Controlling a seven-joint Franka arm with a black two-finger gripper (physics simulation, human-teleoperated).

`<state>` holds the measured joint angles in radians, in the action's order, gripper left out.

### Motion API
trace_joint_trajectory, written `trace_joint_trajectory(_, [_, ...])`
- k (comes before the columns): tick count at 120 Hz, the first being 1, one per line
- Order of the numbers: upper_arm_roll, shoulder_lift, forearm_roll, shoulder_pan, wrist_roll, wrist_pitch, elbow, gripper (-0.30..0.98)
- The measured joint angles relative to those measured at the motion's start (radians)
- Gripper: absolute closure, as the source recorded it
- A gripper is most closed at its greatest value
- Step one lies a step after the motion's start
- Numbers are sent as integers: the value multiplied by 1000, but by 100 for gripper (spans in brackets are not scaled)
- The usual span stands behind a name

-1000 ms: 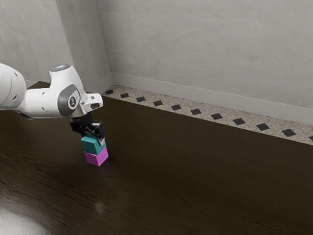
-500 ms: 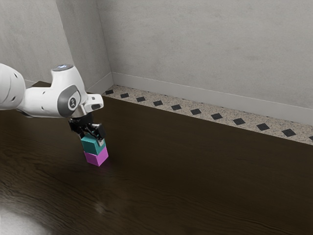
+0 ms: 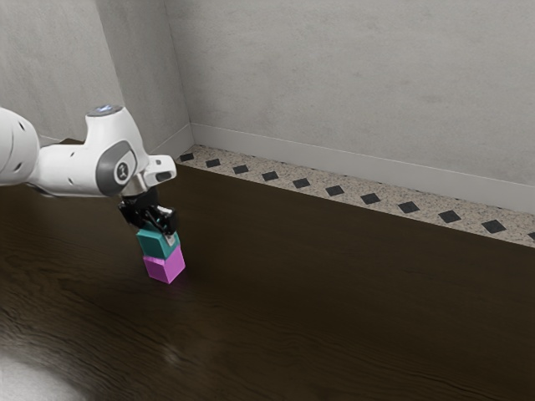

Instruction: Pick up the blue block with one arm, and put the blue block on the table with one arm

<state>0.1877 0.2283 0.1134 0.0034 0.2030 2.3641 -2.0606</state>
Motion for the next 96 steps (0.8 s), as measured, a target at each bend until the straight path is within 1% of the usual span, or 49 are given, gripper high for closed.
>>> trace_joint_trajectory(8, [-42,-8,-2,3,-7,-1,4,32])
trace_joint_trajectory(15, [-115,7,-4,3,-15,-1,42,32])
trace_joint_trajectory(24, [-198,105,-6,-1,-25,-3,151,32])
trace_joint_trajectory(33, [-241,196,-8,-3,-34,-4,234,33])
trace_joint_trajectory(43, [-253,239,-8,-6,-44,-4,262,33])
trace_joint_trajectory(74, [-255,280,-8,-7,-64,-5,283,33])
trace_joint_trajectory(96, [-250,288,4,-6,-64,-8,291,16])
